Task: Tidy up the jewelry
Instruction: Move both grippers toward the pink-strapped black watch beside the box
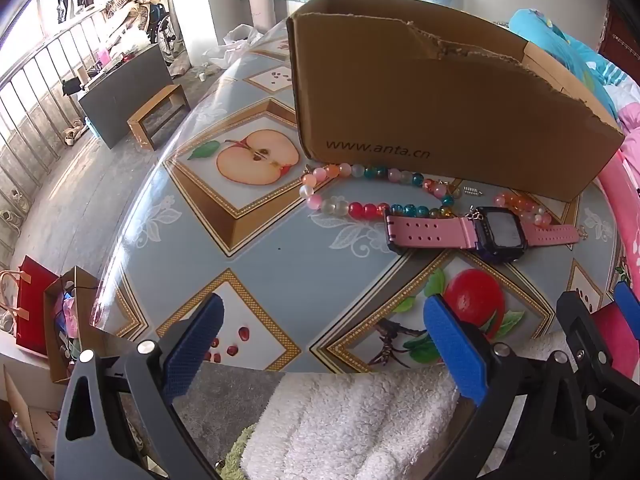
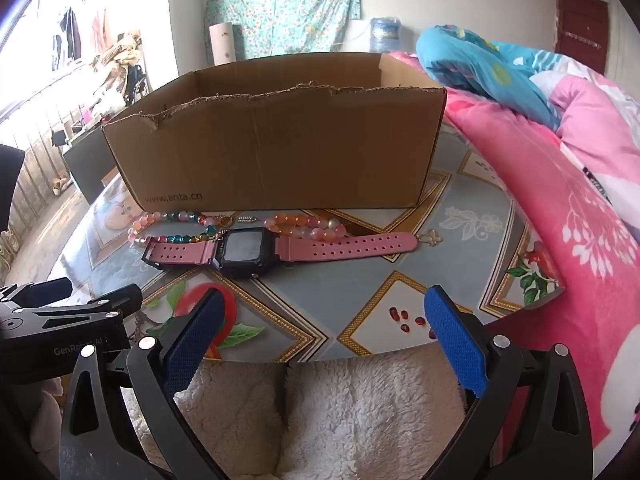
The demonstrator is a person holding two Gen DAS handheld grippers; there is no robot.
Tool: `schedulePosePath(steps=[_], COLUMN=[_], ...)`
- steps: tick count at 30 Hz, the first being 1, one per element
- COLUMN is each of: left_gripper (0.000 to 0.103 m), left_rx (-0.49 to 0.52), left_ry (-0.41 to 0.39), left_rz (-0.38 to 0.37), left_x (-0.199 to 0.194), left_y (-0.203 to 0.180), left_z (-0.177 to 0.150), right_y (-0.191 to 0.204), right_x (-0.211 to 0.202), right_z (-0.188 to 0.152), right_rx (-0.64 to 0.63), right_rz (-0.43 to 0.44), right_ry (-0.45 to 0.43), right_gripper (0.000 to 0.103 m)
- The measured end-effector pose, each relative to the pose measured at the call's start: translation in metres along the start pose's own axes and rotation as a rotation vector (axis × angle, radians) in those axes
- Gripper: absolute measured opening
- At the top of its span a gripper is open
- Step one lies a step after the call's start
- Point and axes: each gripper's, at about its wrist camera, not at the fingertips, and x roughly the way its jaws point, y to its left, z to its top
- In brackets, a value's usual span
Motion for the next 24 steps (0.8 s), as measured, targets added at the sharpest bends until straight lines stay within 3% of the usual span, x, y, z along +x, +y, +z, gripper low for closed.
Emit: schedulePosePath(steps=[24], left_gripper=[0.099], left_rx=[-0.001], left_ry=[-0.002], left_rz=[0.009], left_x=[-0.0041], left_y=[-0.0013], left_z=[0.0026], right_y=[0.0026], right_x=[-0.0009], right_z=[0.0004], right_rx=[-0.001], right_rz=[-0.004], right_ry=[-0.002], right_gripper=[0.095])
